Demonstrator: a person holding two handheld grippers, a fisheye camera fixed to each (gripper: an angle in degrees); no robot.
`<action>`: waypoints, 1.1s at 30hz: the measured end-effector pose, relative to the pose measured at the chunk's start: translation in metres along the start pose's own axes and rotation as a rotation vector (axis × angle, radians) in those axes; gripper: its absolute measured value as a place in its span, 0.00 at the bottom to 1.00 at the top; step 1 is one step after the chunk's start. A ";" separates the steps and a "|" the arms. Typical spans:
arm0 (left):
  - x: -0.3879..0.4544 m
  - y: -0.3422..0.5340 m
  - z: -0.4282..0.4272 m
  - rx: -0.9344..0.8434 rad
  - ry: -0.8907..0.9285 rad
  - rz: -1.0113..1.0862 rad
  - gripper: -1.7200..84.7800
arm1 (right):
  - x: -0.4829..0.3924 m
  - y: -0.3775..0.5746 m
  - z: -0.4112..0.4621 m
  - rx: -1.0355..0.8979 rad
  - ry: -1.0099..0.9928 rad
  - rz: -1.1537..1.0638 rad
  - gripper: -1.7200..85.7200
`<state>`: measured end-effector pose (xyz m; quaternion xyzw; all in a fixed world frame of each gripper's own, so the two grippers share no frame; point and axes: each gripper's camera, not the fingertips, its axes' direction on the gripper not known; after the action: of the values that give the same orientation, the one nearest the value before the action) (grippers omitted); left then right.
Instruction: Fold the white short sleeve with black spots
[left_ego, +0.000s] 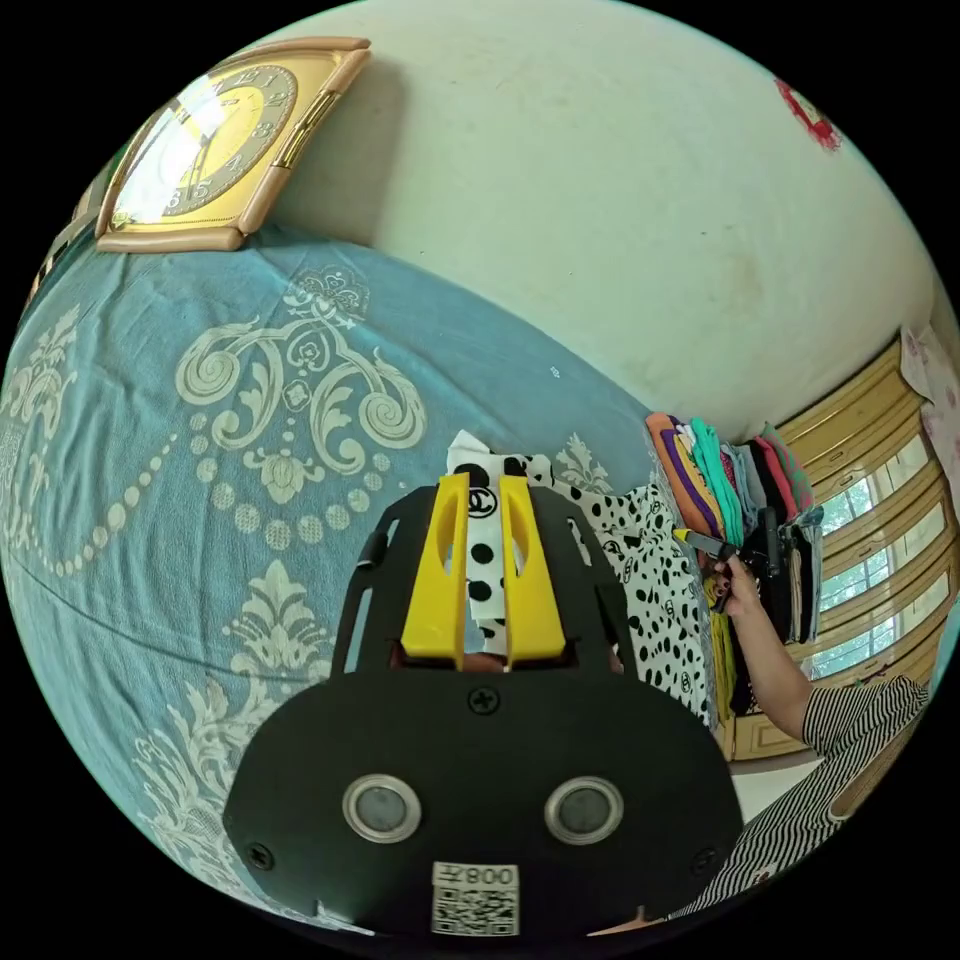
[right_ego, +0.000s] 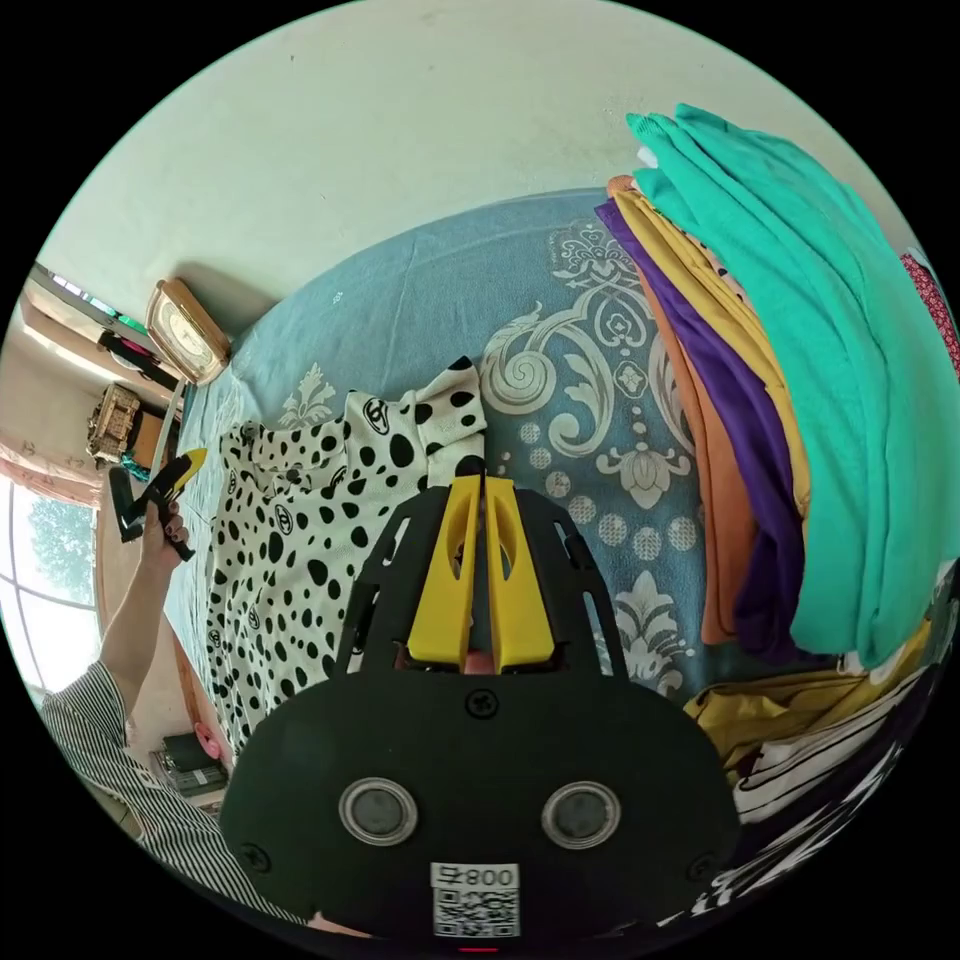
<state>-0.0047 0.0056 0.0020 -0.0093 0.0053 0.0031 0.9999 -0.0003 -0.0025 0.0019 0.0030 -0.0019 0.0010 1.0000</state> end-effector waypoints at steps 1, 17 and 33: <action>-0.002 0.003 0.001 -0.011 0.011 -0.001 0.10 | 0.000 -0.001 0.001 0.003 -0.002 0.000 0.02; 0.003 0.102 0.050 -0.207 -0.133 0.148 0.09 | -0.072 0.034 0.031 -0.004 -0.032 -0.144 0.02; 0.134 0.059 0.195 -0.231 -0.028 0.626 0.13 | -0.225 0.016 0.114 -0.042 0.089 -0.646 0.08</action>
<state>0.1314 0.0692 0.1942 -0.1206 -0.0062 0.3107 0.9428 -0.2262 0.0126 0.1156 -0.0174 0.0428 -0.3165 0.9475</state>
